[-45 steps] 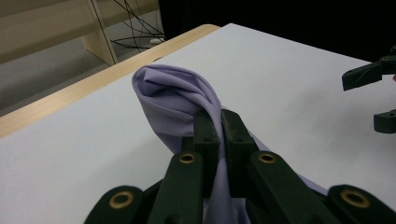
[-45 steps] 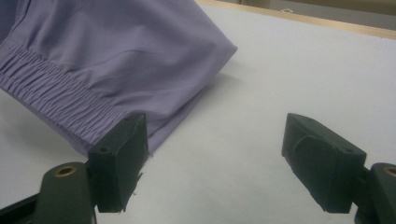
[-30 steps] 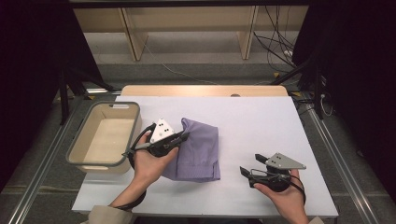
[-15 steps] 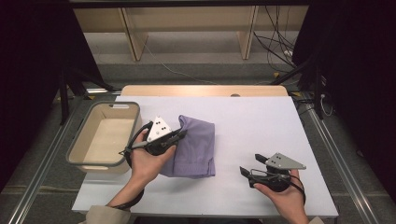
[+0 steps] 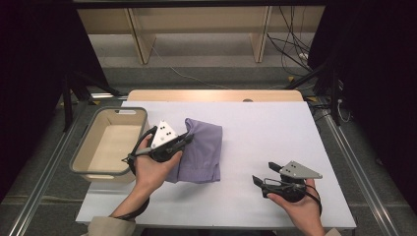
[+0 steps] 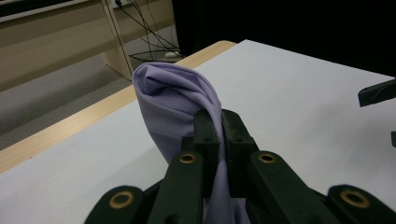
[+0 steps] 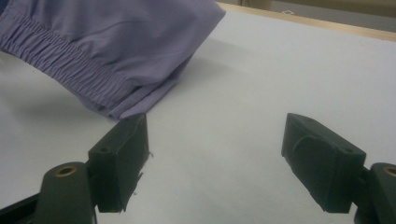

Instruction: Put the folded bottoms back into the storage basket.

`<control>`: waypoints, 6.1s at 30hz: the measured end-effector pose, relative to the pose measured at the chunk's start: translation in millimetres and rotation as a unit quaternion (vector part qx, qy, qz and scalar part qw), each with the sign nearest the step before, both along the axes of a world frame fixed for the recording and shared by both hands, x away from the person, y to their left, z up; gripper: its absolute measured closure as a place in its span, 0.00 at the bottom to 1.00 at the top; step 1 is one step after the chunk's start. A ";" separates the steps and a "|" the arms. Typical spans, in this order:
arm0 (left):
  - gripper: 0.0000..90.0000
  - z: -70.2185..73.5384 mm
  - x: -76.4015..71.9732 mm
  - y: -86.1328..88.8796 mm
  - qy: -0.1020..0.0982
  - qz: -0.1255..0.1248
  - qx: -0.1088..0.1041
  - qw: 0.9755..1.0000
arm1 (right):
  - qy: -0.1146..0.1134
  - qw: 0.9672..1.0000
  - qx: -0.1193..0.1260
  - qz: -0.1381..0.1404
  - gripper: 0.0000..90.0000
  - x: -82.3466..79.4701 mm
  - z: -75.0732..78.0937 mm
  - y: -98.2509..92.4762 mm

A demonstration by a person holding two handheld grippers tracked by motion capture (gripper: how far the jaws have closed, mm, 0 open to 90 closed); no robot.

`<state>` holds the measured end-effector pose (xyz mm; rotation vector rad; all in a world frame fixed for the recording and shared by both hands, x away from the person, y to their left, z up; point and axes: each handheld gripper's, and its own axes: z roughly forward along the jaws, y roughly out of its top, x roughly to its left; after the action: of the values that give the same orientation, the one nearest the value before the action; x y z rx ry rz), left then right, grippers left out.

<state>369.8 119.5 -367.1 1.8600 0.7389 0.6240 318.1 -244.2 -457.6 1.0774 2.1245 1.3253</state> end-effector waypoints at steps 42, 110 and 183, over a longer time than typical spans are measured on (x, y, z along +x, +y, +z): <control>0.95 13.6 1.4 19.9 -0.026 0.017 -0.028 0.999 | 0.002 1.000 0.002 0.001 0.27 -0.1 0.2 0.2; 0.95 31.6 2.5 51.7 -0.045 0.050 -0.049 0.997 | -0.002 1.000 0.008 0.021 0.25 -1.7 0.2 2.7; 0.95 52.7 -2.6 80.9 -0.081 0.086 -0.051 0.992 | -0.001 1.000 0.006 0.023 0.25 -1.2 -0.9 3.1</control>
<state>367.2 200.4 -314.4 1.6424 0.8137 0.8211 316.9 -241.0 -458.5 1.0364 2.1542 1.3605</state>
